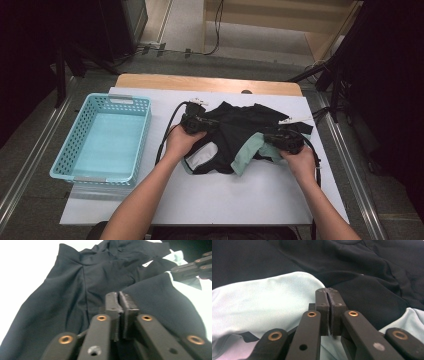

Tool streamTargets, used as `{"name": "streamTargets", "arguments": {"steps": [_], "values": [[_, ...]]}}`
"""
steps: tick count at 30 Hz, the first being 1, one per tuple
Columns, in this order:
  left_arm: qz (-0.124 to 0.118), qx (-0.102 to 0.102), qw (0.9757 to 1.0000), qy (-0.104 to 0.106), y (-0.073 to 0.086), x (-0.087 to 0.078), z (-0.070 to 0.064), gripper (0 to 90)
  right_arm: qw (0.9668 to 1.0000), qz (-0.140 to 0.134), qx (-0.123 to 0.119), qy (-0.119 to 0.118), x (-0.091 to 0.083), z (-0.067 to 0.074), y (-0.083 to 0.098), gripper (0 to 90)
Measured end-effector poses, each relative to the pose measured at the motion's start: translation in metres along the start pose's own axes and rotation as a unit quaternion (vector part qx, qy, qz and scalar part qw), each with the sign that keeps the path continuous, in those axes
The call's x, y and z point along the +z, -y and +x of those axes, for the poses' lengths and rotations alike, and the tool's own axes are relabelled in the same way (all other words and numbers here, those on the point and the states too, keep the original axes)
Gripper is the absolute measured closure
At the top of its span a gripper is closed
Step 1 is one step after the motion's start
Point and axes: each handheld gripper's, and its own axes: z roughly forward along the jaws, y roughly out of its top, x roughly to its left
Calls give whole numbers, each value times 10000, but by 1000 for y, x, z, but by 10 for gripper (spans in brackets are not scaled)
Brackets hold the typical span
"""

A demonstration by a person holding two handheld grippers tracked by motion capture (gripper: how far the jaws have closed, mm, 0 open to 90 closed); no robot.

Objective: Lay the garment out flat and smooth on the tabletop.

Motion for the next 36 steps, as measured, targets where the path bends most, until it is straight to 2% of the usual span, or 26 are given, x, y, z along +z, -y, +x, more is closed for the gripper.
{"name": "streamTargets", "arguments": {"steps": [3, 6, 10, 13, 17, 22, 36], "values": [[-44, 95, 9999, 26, -1, -4, -4, 756, 9998, -109, 30, -136, -5, -1, 0, 720], [-48, 61, 9997, 219, -3, -10, -7, 629, 9996, -220, -36, -165, -12, 1, 0, 604], [-94, 171, 9998, 36, -4, -18, -11, 502, 9985, -293, -68, -458, -23, 2, 0, 440], [-136, 89, 9998, 109, -4, -24, -10, 445, 9985, -289, -198, -410, -33, 4, 2, 403], [-78, 132, 9998, 159, -3, -28, -13, 412, 9980, -341, -192, -492, -44, 9, 7, 386], [-63, 176, 9997, 159, -3, -35, -15, 387, 9979, -239, -303, -519, -47, 15, 15, 383], [-52, 244, 9996, 115, 6, -52, -14, 372, 9966, -257, -462, -635, -54, 34, 33, 356]]}}
